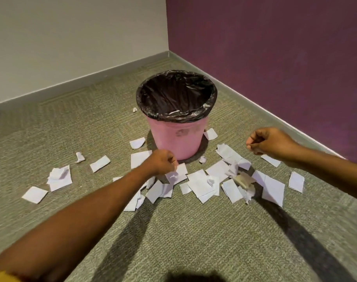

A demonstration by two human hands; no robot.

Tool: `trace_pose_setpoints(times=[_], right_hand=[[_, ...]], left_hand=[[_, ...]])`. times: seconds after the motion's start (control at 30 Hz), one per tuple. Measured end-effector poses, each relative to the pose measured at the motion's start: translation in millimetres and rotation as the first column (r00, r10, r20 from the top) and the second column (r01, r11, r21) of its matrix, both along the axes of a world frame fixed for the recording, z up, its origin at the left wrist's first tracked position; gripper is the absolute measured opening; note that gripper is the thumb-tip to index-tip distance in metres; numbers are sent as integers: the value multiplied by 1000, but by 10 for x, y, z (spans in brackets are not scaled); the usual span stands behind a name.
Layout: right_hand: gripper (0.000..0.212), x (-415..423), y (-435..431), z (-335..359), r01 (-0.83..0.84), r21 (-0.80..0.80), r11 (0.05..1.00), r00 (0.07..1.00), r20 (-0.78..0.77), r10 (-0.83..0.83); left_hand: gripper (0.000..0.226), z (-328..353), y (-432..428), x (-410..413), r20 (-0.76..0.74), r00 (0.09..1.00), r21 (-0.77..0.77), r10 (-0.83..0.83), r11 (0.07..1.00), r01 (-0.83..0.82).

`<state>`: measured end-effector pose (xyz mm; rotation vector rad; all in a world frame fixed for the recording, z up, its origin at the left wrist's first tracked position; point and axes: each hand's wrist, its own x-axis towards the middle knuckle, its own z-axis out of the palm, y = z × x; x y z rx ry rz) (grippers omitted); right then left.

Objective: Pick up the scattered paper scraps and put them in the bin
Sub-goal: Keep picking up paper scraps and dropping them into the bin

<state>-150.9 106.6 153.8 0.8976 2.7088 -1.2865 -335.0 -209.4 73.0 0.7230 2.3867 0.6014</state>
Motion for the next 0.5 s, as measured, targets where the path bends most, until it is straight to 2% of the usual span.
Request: trace_pose_setpoints(times=[0.1,0.17,0.27,0.33,0.5], right_hand=[[13,99,17,-253,10,-40,999,999,34,-9],[14,136,27,-408,-4,-53,999,999,44,6],[16,184,58,-618,-4,-62,998,999,45,7],[18,212,76,-738,-14,-58,998,998,54,17],[23,269,90,-980,-73,12,997,991,113,71]], left_hand=[[19,-313,22,3,-79,995,7,68,998,-67],[16,-477,61,22,-83,994,1,65,998,-65],[49,-640,117,34,-157,987,-58,39,997,-48],[60,-706,129,54,-192,981,-90,-4,996,-14],[42,-872,94,66,-301,951,-100,-69,994,40]])
